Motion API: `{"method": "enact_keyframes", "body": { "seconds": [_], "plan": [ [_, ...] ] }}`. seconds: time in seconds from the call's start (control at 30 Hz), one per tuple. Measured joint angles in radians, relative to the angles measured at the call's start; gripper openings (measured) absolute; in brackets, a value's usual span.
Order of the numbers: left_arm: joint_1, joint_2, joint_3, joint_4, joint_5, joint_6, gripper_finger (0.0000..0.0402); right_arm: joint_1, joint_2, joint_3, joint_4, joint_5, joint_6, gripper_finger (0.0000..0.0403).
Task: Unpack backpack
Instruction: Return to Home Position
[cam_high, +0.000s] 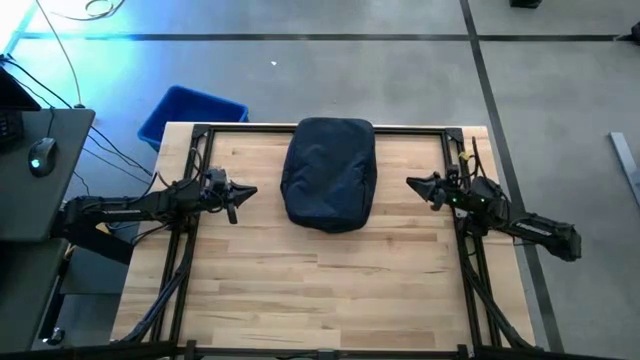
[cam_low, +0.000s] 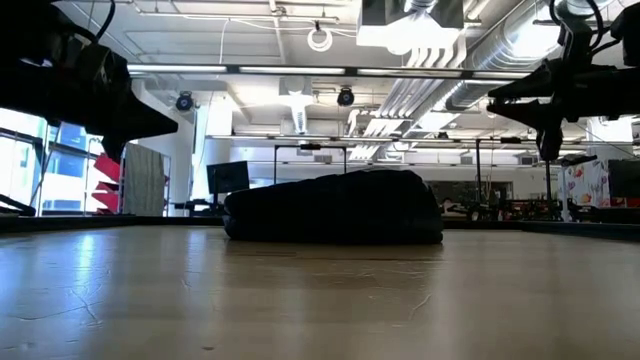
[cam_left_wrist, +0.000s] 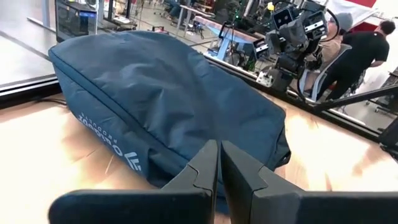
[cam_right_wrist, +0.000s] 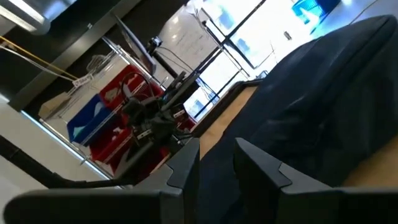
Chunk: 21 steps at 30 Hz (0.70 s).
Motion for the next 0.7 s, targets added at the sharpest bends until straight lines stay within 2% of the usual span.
{"method": "enact_keyframes", "body": {
  "seconds": [0.53,0.7],
  "plan": [
    [0.000,0.000,0.000,-0.001,-0.001,0.000,0.0000,0.000,0.002,0.000,-0.006,0.001,0.000,0.0082],
    [-0.035,-0.076,0.000,-0.002,0.013,0.001,0.0000,0.000,0.002,0.000,-0.006,0.001,0.000,0.0082]
  ]
}}
